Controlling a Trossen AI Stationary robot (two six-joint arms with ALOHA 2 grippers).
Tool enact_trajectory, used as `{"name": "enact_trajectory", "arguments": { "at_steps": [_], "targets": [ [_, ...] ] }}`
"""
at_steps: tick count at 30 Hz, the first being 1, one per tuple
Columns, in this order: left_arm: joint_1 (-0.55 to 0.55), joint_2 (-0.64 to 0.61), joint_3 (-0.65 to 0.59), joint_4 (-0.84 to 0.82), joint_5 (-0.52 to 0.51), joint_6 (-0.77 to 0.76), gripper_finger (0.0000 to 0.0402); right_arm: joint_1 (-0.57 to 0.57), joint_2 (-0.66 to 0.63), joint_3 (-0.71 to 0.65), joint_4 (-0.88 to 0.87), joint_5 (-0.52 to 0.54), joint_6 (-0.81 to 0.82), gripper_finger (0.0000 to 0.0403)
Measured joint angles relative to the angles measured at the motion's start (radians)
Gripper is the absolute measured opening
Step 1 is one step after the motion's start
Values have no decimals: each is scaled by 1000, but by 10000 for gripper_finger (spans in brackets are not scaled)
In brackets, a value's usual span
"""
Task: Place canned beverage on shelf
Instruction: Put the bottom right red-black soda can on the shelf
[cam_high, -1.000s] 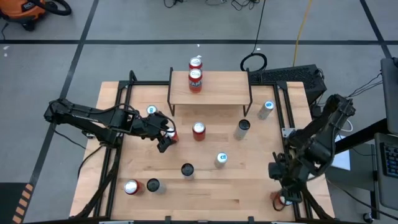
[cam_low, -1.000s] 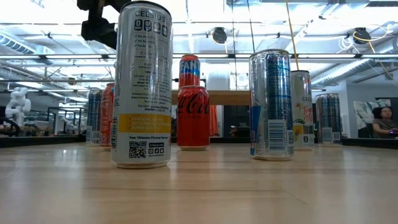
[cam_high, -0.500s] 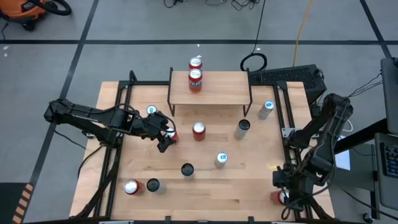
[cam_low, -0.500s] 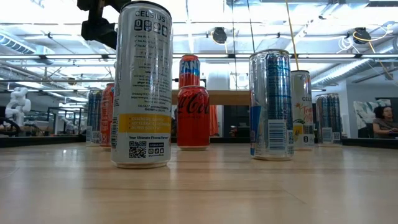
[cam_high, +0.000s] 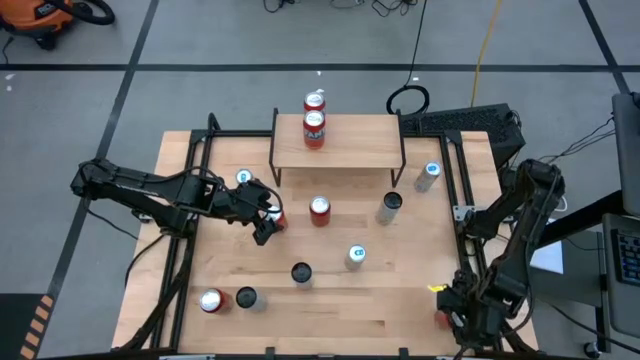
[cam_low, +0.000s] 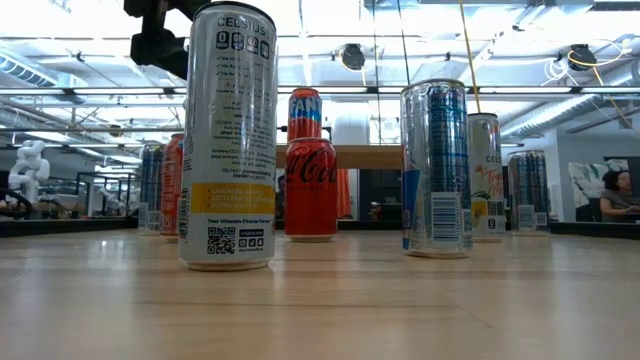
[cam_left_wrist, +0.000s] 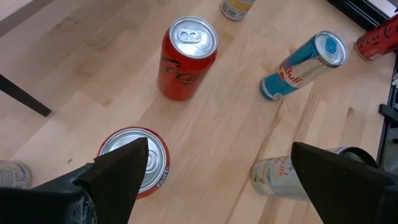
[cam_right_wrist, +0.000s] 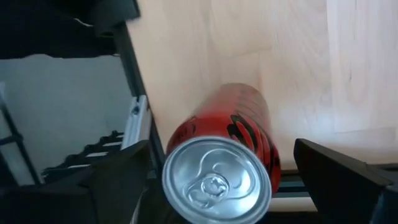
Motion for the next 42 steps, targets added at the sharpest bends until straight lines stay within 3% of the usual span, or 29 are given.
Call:
{"name": "enact_trajectory", "arguments": {
  "at_steps": [9, 19, 24, 30, 42],
  "targets": [
    [0, 0, 0, 0, 2, 7, 397, 13, 93, 0, 0, -30, 26, 370],
    [0, 0, 0, 0, 3, 26, 397, 13, 129, 0, 27, -74, 27, 302],
    [0, 0, 0, 0, 3, 26, 397, 11, 118, 0, 29, -81, 29, 278],
    [0, 0, 0, 1, 3, 26, 397, -20, 89, 0, 30, -84, 29, 279],
    [0, 0, 0, 27, -6, 26, 397, -185, -81, 0, 75, -80, 28, 279]
  ]
}}
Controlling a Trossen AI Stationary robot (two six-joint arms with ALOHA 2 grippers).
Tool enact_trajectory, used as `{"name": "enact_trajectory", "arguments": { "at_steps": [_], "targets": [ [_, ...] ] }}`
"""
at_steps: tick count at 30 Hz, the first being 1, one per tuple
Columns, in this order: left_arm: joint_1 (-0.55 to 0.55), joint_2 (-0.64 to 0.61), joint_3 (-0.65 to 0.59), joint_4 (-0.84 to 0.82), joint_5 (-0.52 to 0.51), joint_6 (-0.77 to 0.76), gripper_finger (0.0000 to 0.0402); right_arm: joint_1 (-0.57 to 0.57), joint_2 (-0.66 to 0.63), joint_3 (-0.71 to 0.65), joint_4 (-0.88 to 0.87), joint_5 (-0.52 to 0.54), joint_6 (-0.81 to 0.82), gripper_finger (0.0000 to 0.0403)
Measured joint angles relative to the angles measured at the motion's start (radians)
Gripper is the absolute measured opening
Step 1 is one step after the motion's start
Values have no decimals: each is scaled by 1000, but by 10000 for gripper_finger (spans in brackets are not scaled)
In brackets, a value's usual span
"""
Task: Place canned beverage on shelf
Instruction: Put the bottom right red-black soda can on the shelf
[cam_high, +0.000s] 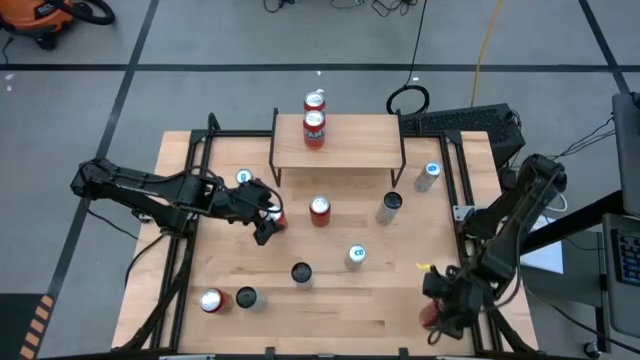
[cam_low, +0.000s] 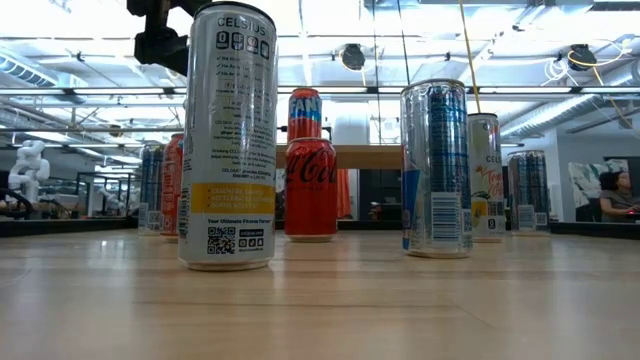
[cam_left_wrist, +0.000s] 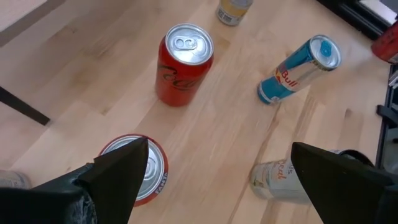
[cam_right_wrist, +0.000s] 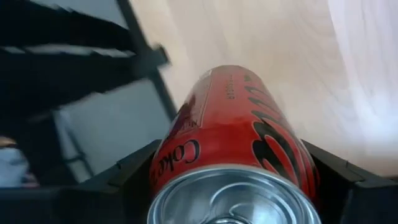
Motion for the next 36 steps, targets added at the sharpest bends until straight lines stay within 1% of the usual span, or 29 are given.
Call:
{"name": "enact_trajectory", "arguments": {
  "at_steps": [4, 9, 15, 18, 23, 29, 31, 36],
  "targets": [
    [0, 0, 0, 56, -1, 1, 397, -70, -59, 0, 37, 3, -1, 279],
    [0, 0, 0, 158, -3, 7, 397, -142, -102, 0, 100, 17, -5, 279],
    [0, 0, 0, 300, -4, 55, 397, -208, -134, 0, 264, 106, -33, 279],
    [0, 0, 0, 362, -3, 74, 397, -245, -145, 1, 348, 134, -38, 279],
    [0, 0, 0, 437, -3, 88, 397, -321, -160, 1, 456, 136, -39, 279],
    [-1, 1, 8, 485, -3, 108, 397, -417, -163, 1, 487, 133, 40, 279],
    [-1, 1, 33, 474, -3, 117, 397, -447, -163, 1, 500, 133, 53, 279],
    [-1, 12, 118, 468, -4, 200, 397, -516, -163, 1, 523, 130, 39, 279]
  ]
}}
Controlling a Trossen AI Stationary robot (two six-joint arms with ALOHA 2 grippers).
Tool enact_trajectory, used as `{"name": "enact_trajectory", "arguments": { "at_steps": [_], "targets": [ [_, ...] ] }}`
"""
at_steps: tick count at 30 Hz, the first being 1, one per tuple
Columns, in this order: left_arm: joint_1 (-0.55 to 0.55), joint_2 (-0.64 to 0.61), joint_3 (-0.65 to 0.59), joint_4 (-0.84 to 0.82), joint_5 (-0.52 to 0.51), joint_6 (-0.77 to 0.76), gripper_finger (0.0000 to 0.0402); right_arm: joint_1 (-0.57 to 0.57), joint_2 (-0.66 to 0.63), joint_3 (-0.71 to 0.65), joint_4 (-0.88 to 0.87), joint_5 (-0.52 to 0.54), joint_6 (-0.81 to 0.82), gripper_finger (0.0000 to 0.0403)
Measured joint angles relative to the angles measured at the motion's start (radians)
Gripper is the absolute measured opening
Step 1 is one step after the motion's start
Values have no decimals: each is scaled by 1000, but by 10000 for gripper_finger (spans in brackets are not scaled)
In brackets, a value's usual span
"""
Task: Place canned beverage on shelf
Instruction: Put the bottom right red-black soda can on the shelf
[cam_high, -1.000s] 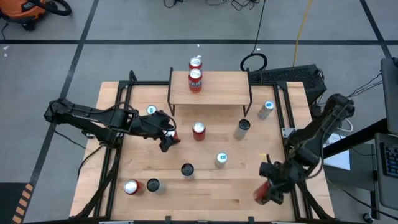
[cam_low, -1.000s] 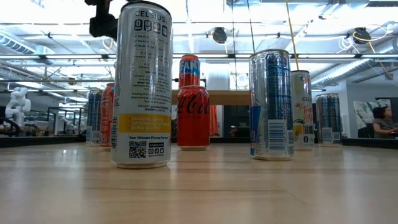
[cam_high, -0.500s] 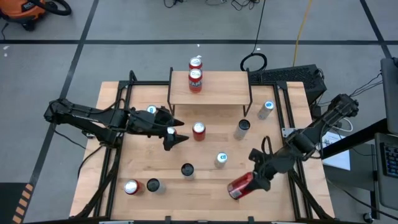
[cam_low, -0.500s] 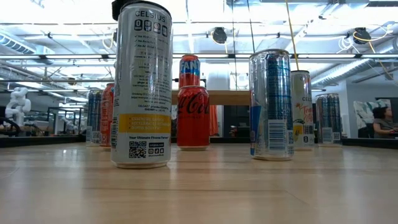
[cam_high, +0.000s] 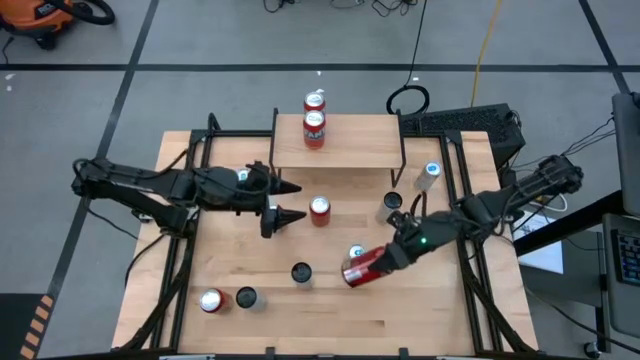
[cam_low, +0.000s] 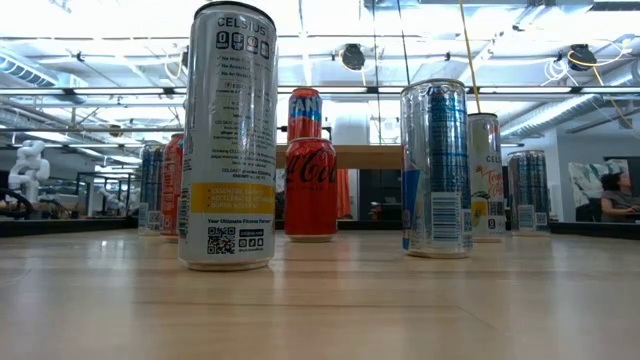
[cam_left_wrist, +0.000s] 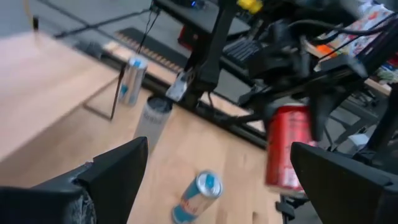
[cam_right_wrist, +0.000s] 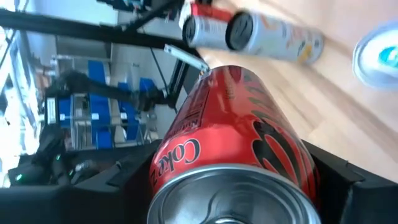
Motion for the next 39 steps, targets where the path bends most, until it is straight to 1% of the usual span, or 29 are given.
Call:
{"name": "enact_trajectory", "arguments": {
  "at_steps": [3, 8, 13, 16, 19, 22, 27, 31, 39],
  "targets": [
    [0, 19, 71, -34, -2, 50, 397, -44, 0, 0, 23, 0, -30, 279],
    [0, 86, 208, -177, 0, 112, 397, -122, 0, 0, 22, 0, -77, 279],
    [0, 149, 289, -240, 53, 142, 397, -195, 0, 0, 41, 0, -141, 279],
    [0, 178, 297, -244, 87, 142, 397, -235, 0, 0, 68, 0, -166, 279],
    [0, 198, 298, -248, 89, 151, 397, -272, 0, 0, 99, 4, -192, 279],
    [6, 220, 298, -252, 91, 198, 397, -304, 0, 0, 113, 6, -231, 279],
    [43, 250, 298, -252, 118, 217, 397, -350, 0, 1, 155, 6, -285, 279],
    [70, 269, 298, -251, 110, 239, 397, -371, 1, 1, 155, 4, -302, 279],
    [118, 287, 299, -261, 107, 367, 400, -394, 1, 1, 163, 0, -304, 279]
  ]
}}
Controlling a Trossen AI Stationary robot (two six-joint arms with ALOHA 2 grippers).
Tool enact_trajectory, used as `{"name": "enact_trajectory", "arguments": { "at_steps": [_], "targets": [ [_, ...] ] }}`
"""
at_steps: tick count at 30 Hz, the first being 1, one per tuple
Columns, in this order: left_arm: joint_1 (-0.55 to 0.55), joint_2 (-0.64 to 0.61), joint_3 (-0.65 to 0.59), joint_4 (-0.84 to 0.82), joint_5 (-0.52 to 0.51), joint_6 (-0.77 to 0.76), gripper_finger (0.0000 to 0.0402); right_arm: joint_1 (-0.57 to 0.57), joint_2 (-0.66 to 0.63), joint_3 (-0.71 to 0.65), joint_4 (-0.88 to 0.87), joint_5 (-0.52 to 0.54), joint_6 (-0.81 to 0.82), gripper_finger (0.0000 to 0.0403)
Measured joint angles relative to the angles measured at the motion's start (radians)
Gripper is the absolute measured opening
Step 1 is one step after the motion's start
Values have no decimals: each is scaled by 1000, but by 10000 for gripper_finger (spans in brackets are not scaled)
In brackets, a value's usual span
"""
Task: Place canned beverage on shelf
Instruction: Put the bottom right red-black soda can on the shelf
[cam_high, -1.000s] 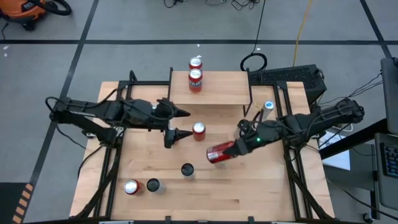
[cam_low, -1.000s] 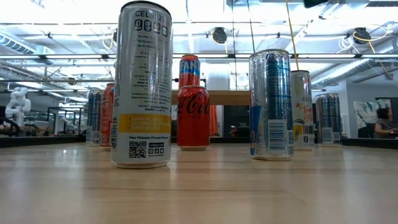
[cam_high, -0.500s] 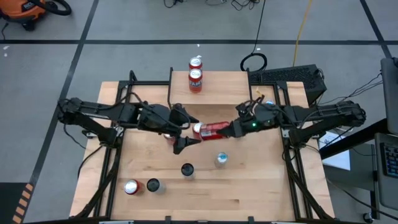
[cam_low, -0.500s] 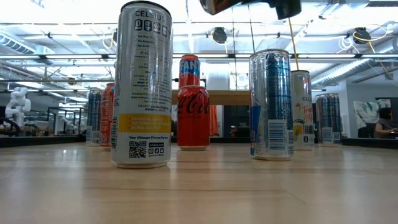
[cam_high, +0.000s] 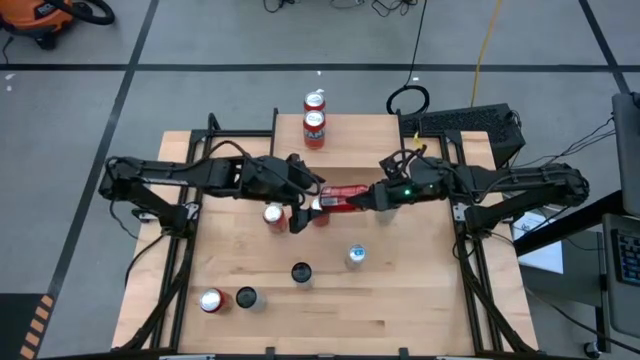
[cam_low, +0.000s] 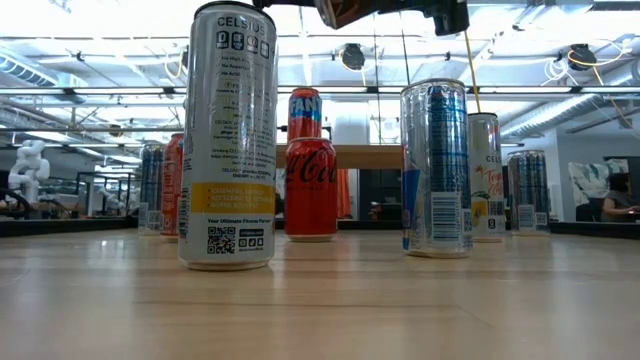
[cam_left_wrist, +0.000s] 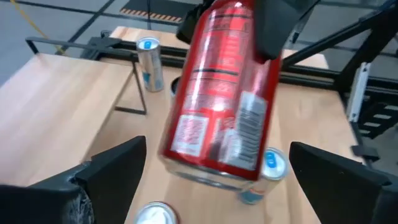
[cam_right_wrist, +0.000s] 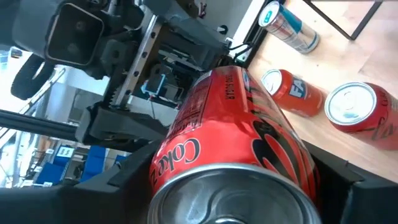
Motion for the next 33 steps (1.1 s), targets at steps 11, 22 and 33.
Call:
{"name": "enact_trajectory", "arguments": {
  "at_steps": [11, 22, 33],
  "targets": [
    [46, 24, -1, 26, 59, 187, 400, -33, 4, 0, 1, 0, -4, 279],
    [64, 103, -1, 100, 78, 217, 400, -64, 5, 0, 21, -4, -4, 279],
    [62, 109, -1, 112, 78, 217, 371, -67, 4, 0, 17, -5, -5, 279]
  ]
}}
